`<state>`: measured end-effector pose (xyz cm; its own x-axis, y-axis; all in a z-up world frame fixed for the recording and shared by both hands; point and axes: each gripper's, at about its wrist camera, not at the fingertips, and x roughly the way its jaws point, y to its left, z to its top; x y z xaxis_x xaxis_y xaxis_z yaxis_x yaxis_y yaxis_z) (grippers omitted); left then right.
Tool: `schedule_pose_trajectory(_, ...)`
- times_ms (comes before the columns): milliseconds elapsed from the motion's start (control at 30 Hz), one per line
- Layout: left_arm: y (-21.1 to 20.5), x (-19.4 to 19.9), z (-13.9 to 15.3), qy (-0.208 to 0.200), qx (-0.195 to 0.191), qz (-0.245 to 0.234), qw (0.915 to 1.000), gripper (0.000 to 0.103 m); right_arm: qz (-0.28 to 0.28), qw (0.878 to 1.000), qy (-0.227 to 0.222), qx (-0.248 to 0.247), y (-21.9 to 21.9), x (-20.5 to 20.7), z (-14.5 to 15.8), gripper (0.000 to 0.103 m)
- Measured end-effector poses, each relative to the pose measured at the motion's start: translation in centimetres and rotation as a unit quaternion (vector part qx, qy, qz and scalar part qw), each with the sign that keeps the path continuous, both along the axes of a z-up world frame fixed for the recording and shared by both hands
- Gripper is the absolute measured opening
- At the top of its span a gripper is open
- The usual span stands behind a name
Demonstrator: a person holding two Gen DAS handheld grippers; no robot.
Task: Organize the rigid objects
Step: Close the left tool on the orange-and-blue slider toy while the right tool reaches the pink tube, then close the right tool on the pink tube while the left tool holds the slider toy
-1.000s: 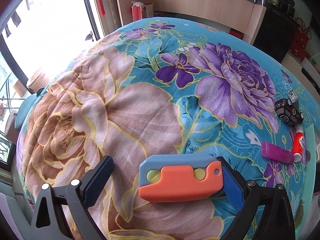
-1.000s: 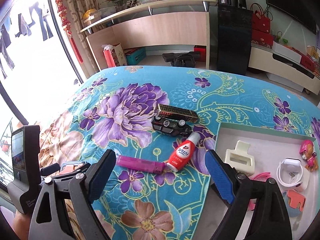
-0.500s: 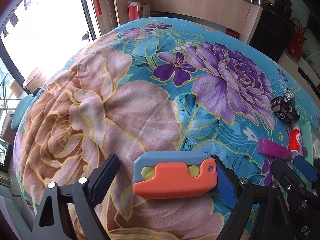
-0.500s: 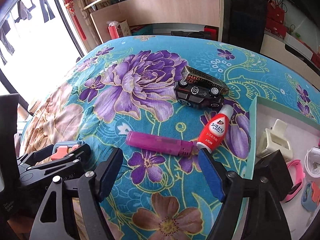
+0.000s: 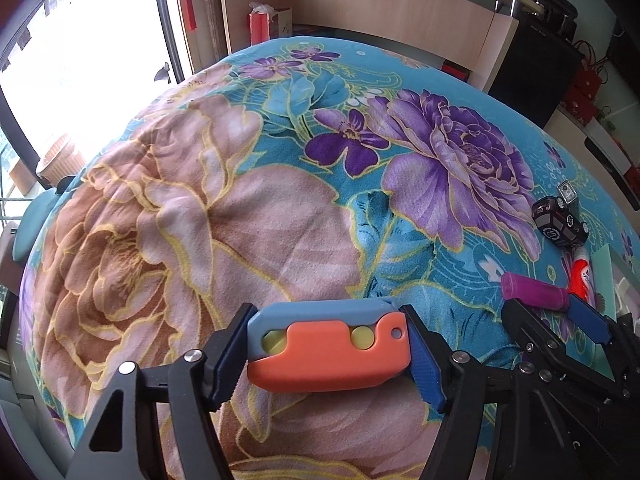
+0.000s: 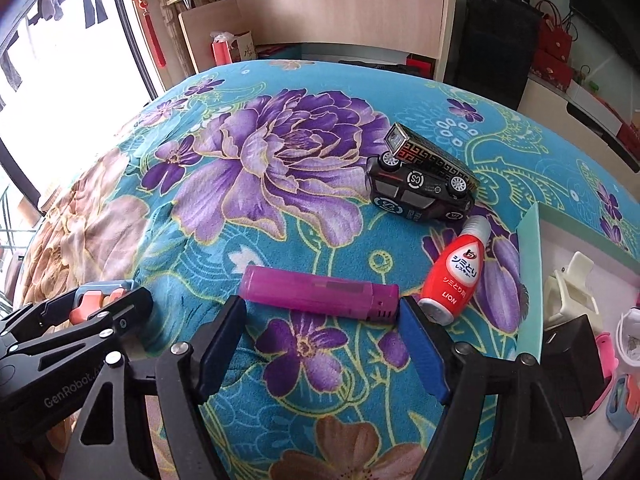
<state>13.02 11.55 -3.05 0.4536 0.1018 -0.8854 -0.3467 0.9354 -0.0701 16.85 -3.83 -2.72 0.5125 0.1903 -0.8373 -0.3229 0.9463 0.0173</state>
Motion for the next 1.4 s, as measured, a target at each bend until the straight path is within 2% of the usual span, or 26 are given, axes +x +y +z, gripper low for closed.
schedule_pose_trajectory(233,0.2,0.0,0.0,0.001,-0.009,-0.002,1.0000,0.077,-0.002,1.000,-0.007,0.001,0.4,0.5,-0.1,0.078)
schedule_pose_trajectory(533,0.8,-0.6,0.1,0.015,0.001,0.002,0.9999,0.093,0.012,1.000,-0.017,0.000,1.0,0.7,-0.1,0.079)
schedule_pose_trajectory(800,1.1,-0.9,-0.1,0.024,-0.006,-0.001,0.9997,0.093,0.025,0.999,-0.017,0.022,0.8,0.8,-0.2,0.079)
schedule_pose_trajectory(933,1.2,-1.2,0.1,0.030,0.006,-0.003,0.9995,0.093,0.020,0.999,-0.006,0.046,0.2,1.1,-0.3,0.079)
schedule_pose_trajectory(1100,1.0,-1.2,-0.2,0.045,0.022,-0.012,0.9987,0.093,0.018,0.999,-0.003,0.050,0.4,1.2,-0.3,0.080)
schedule_pose_trajectory(1200,0.6,-1.2,-0.3,0.048,0.034,-0.023,0.9980,0.093,0.022,0.998,0.000,0.058,0.7,1.3,-0.3,0.096)
schedule_pose_trajectory(1400,0.6,-1.2,-0.2,0.049,0.029,-0.027,0.9980,0.092,0.016,0.999,-0.007,0.034,1.6,1.4,-0.7,0.096)
